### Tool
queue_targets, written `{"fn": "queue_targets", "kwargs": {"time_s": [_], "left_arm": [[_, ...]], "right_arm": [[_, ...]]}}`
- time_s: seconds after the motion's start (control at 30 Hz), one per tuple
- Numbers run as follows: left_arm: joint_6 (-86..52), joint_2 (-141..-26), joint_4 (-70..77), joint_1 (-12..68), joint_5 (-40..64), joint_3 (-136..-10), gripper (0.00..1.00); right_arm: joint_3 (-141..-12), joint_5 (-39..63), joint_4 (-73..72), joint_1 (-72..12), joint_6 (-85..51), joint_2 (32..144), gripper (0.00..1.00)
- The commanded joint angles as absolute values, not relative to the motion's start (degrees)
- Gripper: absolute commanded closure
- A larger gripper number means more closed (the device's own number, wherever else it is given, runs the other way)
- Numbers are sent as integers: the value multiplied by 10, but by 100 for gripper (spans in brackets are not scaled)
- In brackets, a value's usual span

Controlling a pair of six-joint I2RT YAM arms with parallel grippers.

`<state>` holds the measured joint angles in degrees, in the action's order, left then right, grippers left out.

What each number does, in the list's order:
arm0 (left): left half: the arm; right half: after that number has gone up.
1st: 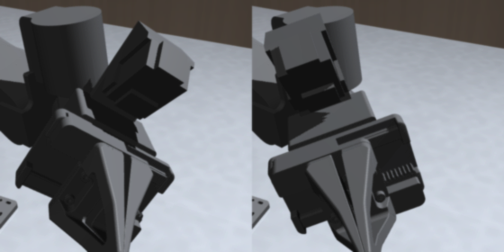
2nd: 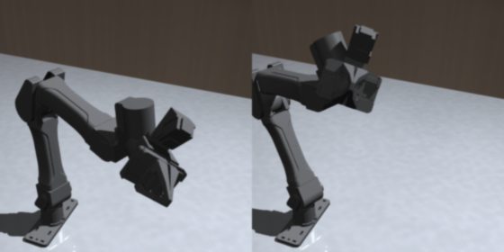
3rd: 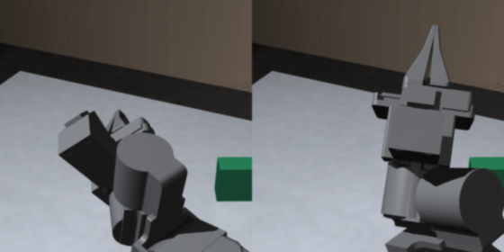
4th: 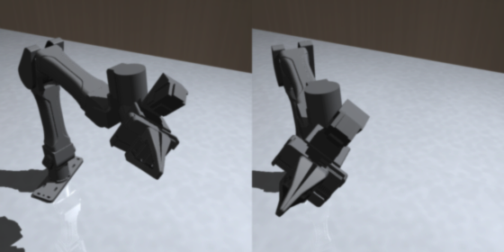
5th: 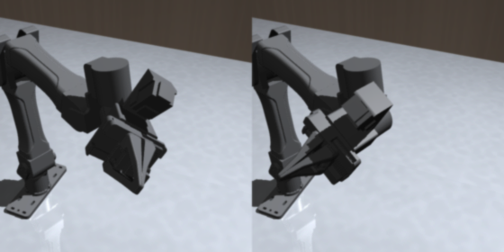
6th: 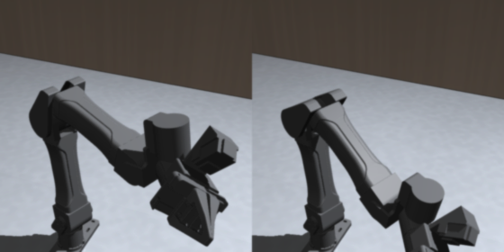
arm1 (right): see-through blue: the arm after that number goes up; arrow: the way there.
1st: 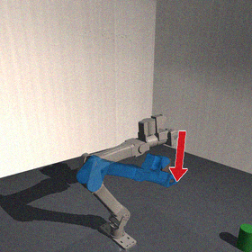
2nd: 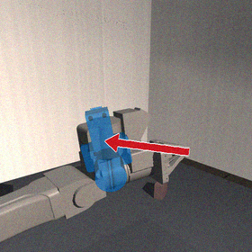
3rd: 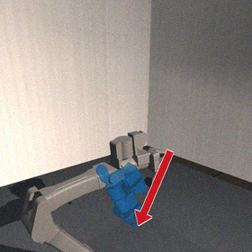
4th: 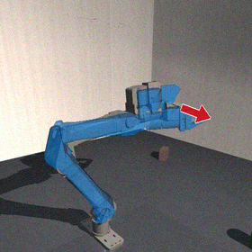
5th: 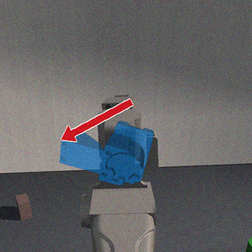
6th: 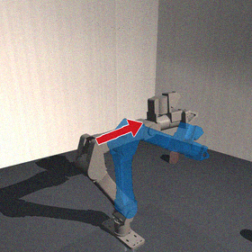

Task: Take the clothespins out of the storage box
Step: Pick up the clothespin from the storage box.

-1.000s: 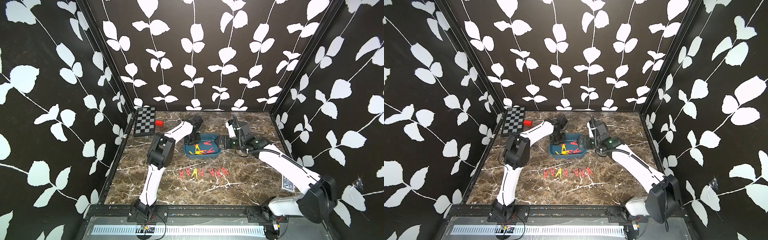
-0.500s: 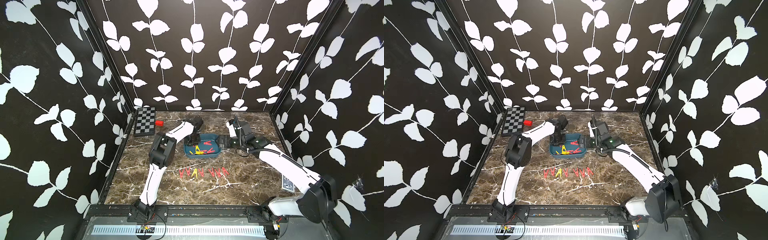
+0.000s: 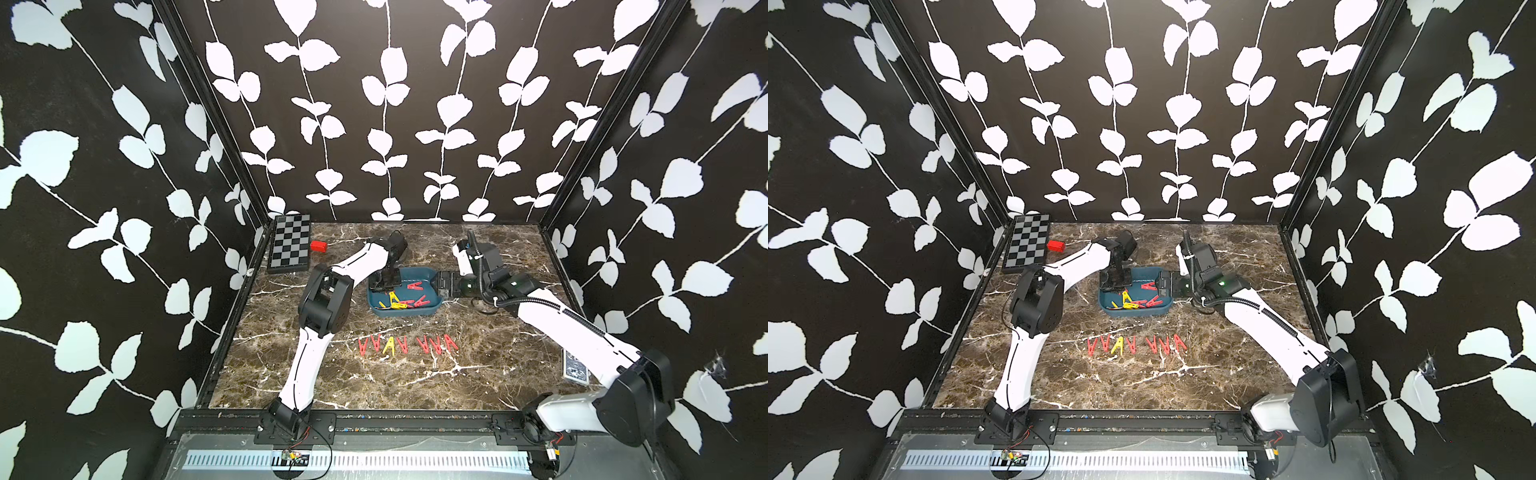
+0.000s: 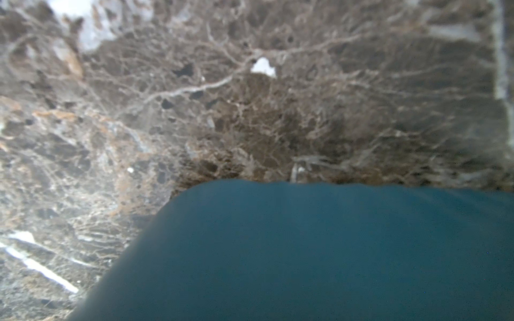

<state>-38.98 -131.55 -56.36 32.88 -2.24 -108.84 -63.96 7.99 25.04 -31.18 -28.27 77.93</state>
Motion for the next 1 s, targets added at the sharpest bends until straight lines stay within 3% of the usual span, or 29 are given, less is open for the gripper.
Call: {"fn": "queue_targets", "kwargs": {"time_s": [0.0,0.37,0.97], "left_arm": [[-393,-1280,-586,331,-35,-1101,97],[-401,-1195,-592,331,-48,-1070,100],[-441,-959,-572,330,-96,-795,100]], "right_arm": [[-632,90,241,-309,-288,765,1],[-617,121,220,-312,-297,754,1],[-629,195,152,-390,-282,776,1]]}}
